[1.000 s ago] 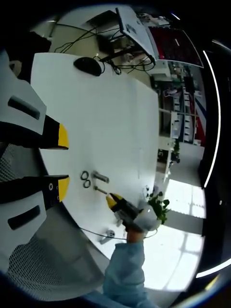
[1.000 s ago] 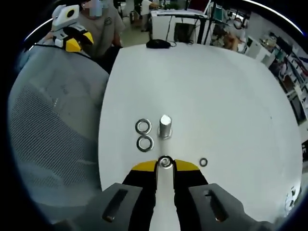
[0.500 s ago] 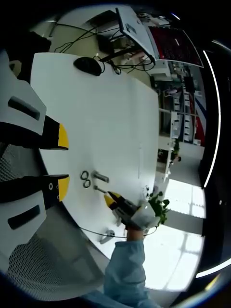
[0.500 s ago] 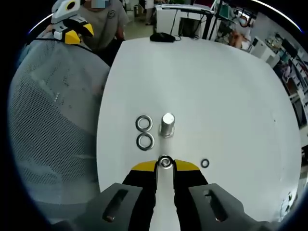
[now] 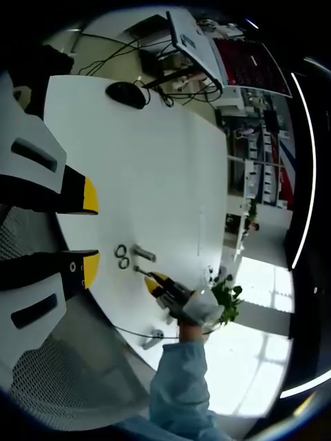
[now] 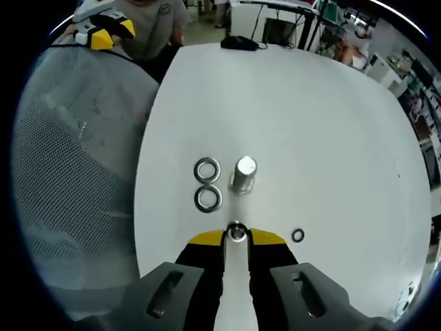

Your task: Place the washer onto the threaded stud by aligning its center hole with the stud, sliding it down to the base, and recovering from edge contact or off-axis alignment until the washer reaches the visible bottom stop.

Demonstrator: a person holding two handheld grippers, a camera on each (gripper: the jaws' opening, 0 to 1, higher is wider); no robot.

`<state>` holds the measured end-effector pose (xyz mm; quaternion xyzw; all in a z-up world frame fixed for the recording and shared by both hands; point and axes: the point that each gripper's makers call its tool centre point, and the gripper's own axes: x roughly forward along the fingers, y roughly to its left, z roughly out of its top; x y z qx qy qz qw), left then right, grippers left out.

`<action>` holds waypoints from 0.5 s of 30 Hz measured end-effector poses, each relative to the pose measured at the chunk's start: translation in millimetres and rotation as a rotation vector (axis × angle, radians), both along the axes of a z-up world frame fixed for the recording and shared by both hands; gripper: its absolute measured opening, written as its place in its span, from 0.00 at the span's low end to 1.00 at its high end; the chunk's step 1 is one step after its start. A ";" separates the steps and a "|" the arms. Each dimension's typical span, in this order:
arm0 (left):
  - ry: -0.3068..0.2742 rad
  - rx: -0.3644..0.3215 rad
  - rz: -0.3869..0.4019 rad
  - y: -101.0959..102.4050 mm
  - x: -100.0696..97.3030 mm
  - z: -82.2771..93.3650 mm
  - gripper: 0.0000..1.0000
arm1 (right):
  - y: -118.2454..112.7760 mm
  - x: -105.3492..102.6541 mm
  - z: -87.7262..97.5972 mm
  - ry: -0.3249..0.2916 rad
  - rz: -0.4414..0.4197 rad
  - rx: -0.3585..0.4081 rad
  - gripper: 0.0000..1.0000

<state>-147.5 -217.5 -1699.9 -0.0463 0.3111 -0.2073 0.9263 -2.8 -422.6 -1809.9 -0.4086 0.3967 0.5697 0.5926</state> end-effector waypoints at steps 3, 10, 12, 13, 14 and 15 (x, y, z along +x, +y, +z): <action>-0.001 -0.001 0.002 0.4 0.1 0.2 0.18 | 1.2 -1.3 -6.1 0.004 0.011 -0.013 0.14; -0.001 -0.002 0.006 1.0 0.6 0.2 0.18 | 1.1 -2.4 -21.2 0.012 0.021 -0.041 0.14; -0.001 -0.003 0.006 0.9 0.6 0.3 0.18 | 0.6 -2.1 -24.1 0.013 0.023 -0.045 0.14; -0.001 -0.003 0.007 0.7 0.6 0.4 0.18 | 0.6 -1.8 -25.2 0.014 0.024 -0.046 0.14; -0.001 -0.002 0.007 0.6 0.6 0.4 0.18 | 0.5 -1.4 -26.4 0.015 0.023 -0.048 0.14; -0.001 -0.003 0.007 0.8 0.7 0.2 0.18 | 0.3 -1.3 -27.6 0.015 0.024 -0.050 0.14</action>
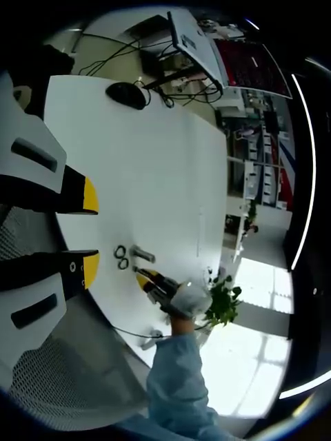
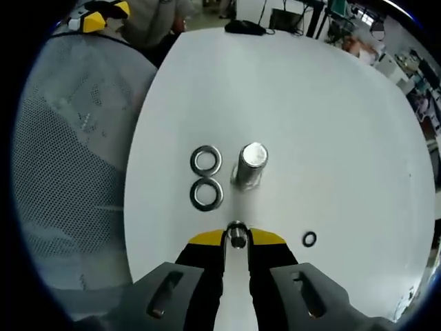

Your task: Place the washer onto the threaded stud by aligning its center hole with the stud, sliding it down to the base, and recovering from edge contact or off-axis alignment until the washer reaches the visible bottom stop.

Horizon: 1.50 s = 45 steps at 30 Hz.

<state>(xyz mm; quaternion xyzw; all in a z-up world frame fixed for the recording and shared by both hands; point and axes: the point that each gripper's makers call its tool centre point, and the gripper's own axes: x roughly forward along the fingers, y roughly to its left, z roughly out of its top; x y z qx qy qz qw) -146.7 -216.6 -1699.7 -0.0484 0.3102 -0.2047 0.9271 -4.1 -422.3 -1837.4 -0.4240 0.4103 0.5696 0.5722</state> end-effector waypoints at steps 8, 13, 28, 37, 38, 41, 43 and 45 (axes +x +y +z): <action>0.000 0.002 -0.003 -0.5 -0.1 0.0 0.18 | -1.0 0.4 -5.8 0.002 0.008 -0.010 0.14; 0.001 0.001 -0.004 -0.3 0.2 -0.2 0.18 | 0.2 0.7 -5.9 0.005 0.011 -0.014 0.14; 0.002 0.002 -0.008 -0.4 0.3 -0.5 0.18 | -12.7 12.6 -1.9 -0.016 -0.005 -0.041 0.29; 0.002 0.002 -0.007 -0.3 0.3 -0.3 0.18 | -38.5 30.0 -1.6 -0.025 -0.045 -0.089 0.28; 0.001 0.002 -0.007 -0.4 0.4 -0.3 0.18 | -39.4 34.5 -0.8 -0.027 -0.067 -0.080 0.28; 0.003 0.003 -0.008 -0.5 0.6 -0.6 0.18 | -40.5 44.1 -0.5 -0.032 -0.108 -0.072 0.27; 0.003 0.003 -0.007 -0.6 0.8 -0.7 0.18 | -39.6 51.6 -0.3 -0.048 -0.125 -0.066 0.27; 0.003 0.003 -0.005 -0.4 0.7 -0.7 0.18 | -37.7 58.6 -0.8 -0.057 -0.148 -0.056 0.27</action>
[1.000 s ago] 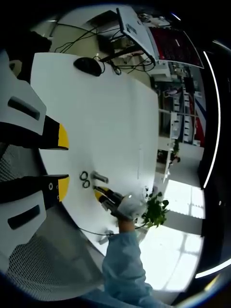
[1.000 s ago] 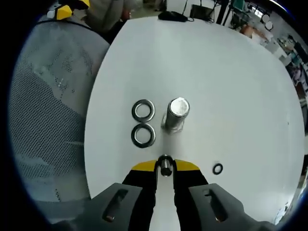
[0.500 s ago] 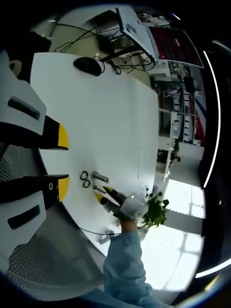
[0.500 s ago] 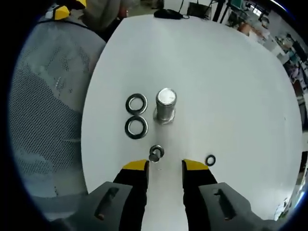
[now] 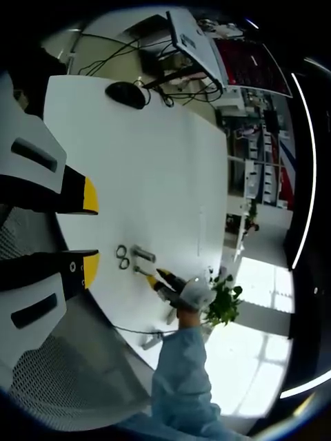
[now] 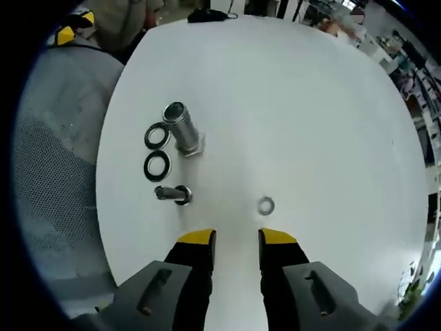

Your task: Place the washer onto the threaded stud by aligning its center hole with the stud, sliding it down to the base, and recovering from edge contact or off-axis alignment until the washer reaches the visible bottom stop.

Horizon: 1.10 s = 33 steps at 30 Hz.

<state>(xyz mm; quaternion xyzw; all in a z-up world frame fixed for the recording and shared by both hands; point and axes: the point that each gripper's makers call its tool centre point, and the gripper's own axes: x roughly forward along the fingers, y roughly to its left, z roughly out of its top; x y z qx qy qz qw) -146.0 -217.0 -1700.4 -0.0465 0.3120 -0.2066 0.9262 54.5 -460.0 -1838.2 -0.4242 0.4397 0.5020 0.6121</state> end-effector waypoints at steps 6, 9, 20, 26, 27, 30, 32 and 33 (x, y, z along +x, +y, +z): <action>0.002 0.001 0.004 0.9 0.7 -0.4 0.18 | 7.9 15.5 -5.9 0.002 -0.053 0.025 0.26; 0.001 -0.001 0.006 1.0 0.9 -0.3 0.18 | 11.0 21.0 -9.3 0.010 -0.062 0.027 0.24; 0.002 -0.001 0.008 1.2 1.1 -0.3 0.18 | 16.8 22.3 -14.0 0.046 -0.072 0.047 0.19; 0.002 -0.002 0.013 1.9 1.6 -0.3 0.18 | 17.4 23.4 -13.5 0.054 -0.087 0.061 0.16; 0.002 -0.002 0.013 1.8 1.6 -0.3 0.18 | 17.5 23.7 -13.9 0.051 -0.078 0.061 0.16; 0.002 -0.001 0.012 1.7 1.4 -0.4 0.18 | 17.1 24.5 -15.0 0.048 -0.075 0.060 0.15; 0.002 -0.001 0.013 1.8 1.5 -0.5 0.18 | 17.6 22.7 -14.4 0.049 -0.083 0.066 0.15; 0.002 -0.002 0.013 1.8 1.7 -0.4 0.18 | 17.3 22.8 -14.5 0.045 -0.083 0.068 0.15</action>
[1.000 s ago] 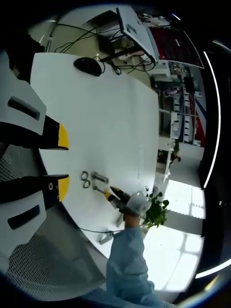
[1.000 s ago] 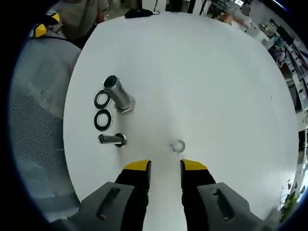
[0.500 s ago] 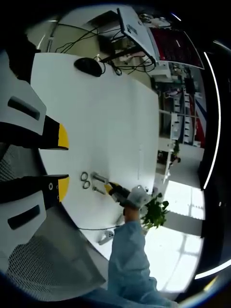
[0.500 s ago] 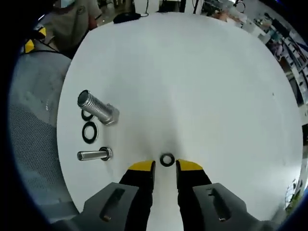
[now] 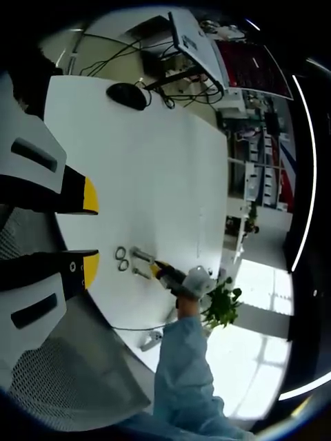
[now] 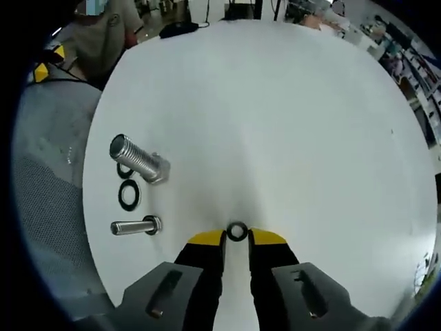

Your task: Place the washer onto the threaded stud by aligning its center hole with the stud, sliding it down to the base, and recovering from edge contact or off-axis alignment until the washer reaches the visible bottom stop.

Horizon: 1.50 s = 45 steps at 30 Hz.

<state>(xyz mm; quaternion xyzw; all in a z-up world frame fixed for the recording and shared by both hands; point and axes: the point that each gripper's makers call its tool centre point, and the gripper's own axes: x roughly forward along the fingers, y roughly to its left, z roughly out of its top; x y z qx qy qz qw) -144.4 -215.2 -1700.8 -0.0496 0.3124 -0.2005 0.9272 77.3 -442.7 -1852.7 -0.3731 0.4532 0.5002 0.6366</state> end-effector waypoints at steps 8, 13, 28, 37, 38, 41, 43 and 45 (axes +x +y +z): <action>0.001 0.000 -0.004 -0.8 0.1 0.1 0.18 | 0.8 -3.4 9.4 -0.017 -0.006 0.031 0.15; 0.001 0.000 -0.009 -1.2 -0.4 0.1 0.18 | 9.3 -8.2 29.8 -0.029 -0.012 0.096 0.15; 0.001 0.001 -0.013 -1.5 -1.5 0.2 0.18 | 20.5 -53.1 79.2 -0.013 -0.031 0.252 0.15; 0.000 0.004 -0.012 -1.8 -2.5 0.3 0.18 | 16.9 -73.0 94.1 -0.035 0.013 0.234 0.15; 0.000 0.005 -0.014 -2.0 -2.7 0.2 0.18 | 17.1 -74.0 95.8 -0.034 0.014 0.237 0.15; -0.002 0.009 -0.015 -2.2 -3.3 0.2 0.19 | 18.0 -77.7 99.9 -0.032 0.020 0.239 0.15; 0.038 -0.010 0.018 -2.5 -7.5 -2.7 0.16 | 17.7 -79.5 102.0 -0.036 0.027 0.232 0.15; 0.061 -0.026 -0.052 -11.3 -14.1 -4.6 0.09 | 17.6 -80.5 103.1 -0.036 0.028 0.229 0.15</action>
